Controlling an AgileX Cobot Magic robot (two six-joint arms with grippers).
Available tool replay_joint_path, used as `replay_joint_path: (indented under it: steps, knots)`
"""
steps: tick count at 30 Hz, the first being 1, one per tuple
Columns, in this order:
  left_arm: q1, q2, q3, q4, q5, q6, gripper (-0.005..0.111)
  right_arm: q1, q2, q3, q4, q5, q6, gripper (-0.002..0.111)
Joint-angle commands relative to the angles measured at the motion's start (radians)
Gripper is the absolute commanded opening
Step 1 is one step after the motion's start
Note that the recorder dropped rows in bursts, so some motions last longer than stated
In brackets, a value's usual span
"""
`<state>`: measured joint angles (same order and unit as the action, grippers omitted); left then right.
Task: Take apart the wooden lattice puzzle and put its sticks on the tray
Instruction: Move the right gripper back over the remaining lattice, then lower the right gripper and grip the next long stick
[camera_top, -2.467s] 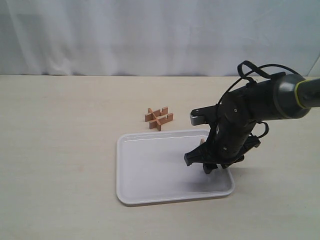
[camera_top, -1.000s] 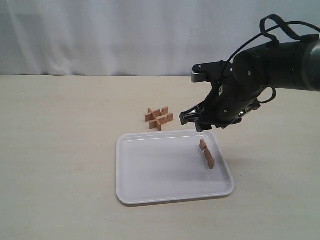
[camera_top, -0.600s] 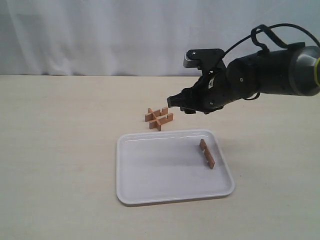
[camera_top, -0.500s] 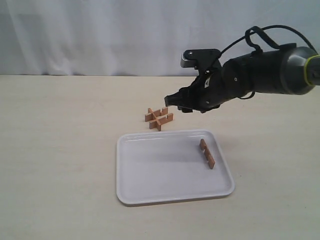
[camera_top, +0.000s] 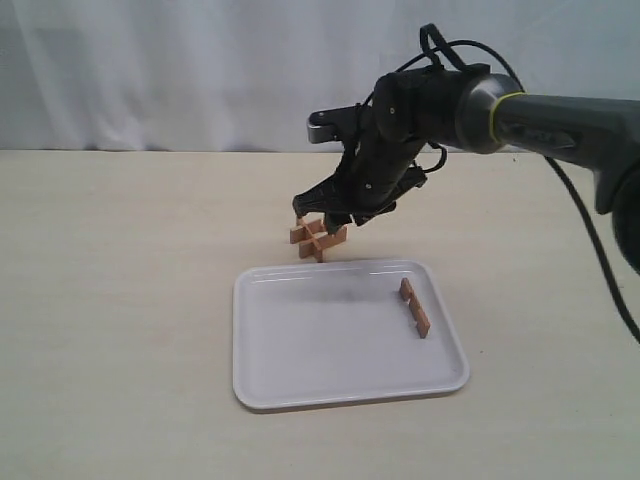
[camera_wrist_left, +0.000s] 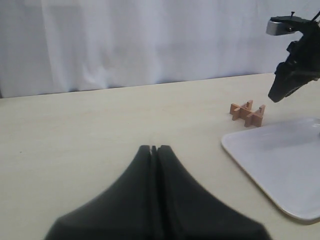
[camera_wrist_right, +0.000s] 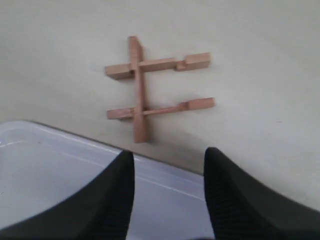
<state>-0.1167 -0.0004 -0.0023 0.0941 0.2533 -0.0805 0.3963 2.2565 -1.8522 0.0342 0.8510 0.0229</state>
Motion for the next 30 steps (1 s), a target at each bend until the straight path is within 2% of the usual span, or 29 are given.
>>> replay_joint_path:
  steps: [1, 4, 10, 16, 30]
  knots:
    - [-0.001, 0.0, 0.002, -0.001, -0.011, -0.003, 0.0, 0.021, 0.051, -0.088, 0.042, 0.09, -0.053, 0.042]
    - [-0.001, 0.0, 0.002, -0.001, -0.011, -0.003, 0.0, 0.046, 0.083, -0.089, 0.038, 0.086, -0.114, 0.042]
    - [-0.001, 0.0, 0.002, -0.001, -0.011, -0.003, 0.0, 0.048, 0.13, -0.089, 0.024, 0.028, -0.114, 0.042]
    - [-0.001, 0.0, 0.002, -0.001, -0.011, -0.003, 0.0, 0.048, 0.138, -0.089, -0.057, -0.002, -0.033, 0.042]
    - [-0.001, 0.0, 0.002, -0.001, -0.011, -0.003, 0.0, 0.048, 0.139, -0.089, -0.057, -0.051, 0.022, 0.042]
